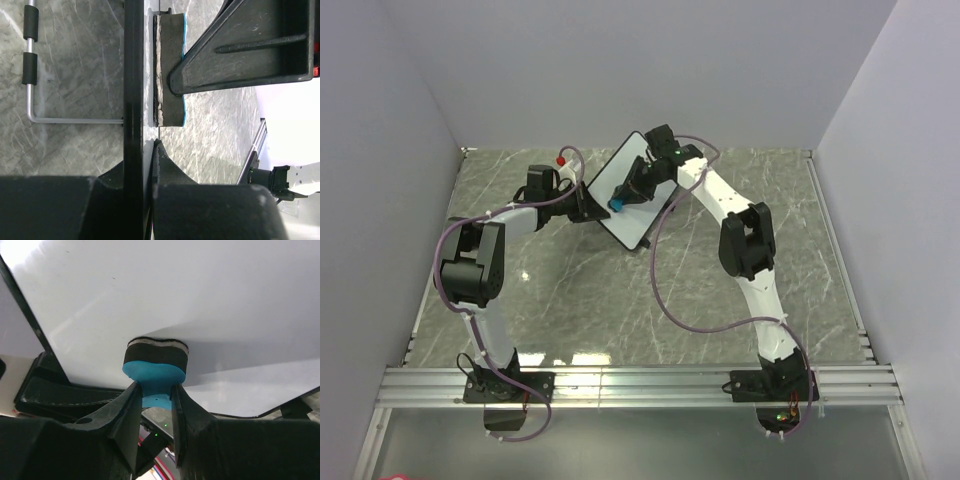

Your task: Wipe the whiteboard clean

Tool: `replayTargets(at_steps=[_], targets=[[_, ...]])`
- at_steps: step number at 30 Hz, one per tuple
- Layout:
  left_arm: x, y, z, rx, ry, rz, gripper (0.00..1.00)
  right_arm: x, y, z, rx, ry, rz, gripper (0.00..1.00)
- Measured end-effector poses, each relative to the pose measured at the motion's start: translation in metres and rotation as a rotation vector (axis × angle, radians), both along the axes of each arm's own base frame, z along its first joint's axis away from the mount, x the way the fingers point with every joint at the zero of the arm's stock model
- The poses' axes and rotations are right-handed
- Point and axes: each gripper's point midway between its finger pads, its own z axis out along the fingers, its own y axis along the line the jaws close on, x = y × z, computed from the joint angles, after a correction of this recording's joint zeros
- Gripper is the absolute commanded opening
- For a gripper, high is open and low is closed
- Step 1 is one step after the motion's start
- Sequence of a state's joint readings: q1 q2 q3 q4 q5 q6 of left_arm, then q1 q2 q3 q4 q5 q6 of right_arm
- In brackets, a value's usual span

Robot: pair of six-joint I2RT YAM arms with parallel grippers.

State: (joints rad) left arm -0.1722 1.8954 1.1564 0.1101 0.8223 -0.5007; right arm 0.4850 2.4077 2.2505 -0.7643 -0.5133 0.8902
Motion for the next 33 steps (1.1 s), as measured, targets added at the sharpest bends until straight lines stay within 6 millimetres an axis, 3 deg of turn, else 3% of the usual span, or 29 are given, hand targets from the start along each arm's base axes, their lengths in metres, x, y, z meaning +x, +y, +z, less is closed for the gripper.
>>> replayTargets(at_steps=[8,17,26,33], targets=[[0.0,0.0,0.0,0.001,0.002,0.001,0.0,0.0,-0.004,-0.005,0.03,0.007,-0.003,0.0],[0.0,-0.001,0.0,0.003,-0.004,-0.001,0.0,-0.027,-0.057,-0.055,-0.045,0.113,-0.042,0.0],[0.001,-0.001,0.001,0.018,-0.009,-0.001,0.0,-0.021,-0.061,-0.05,-0.08,0.114,-0.04,0.0],[0.002,-0.002,-0.001,0.057,-0.006,0.007,0.24,0.009,-0.069,-0.035,-0.046,0.021,-0.083,0.0]])
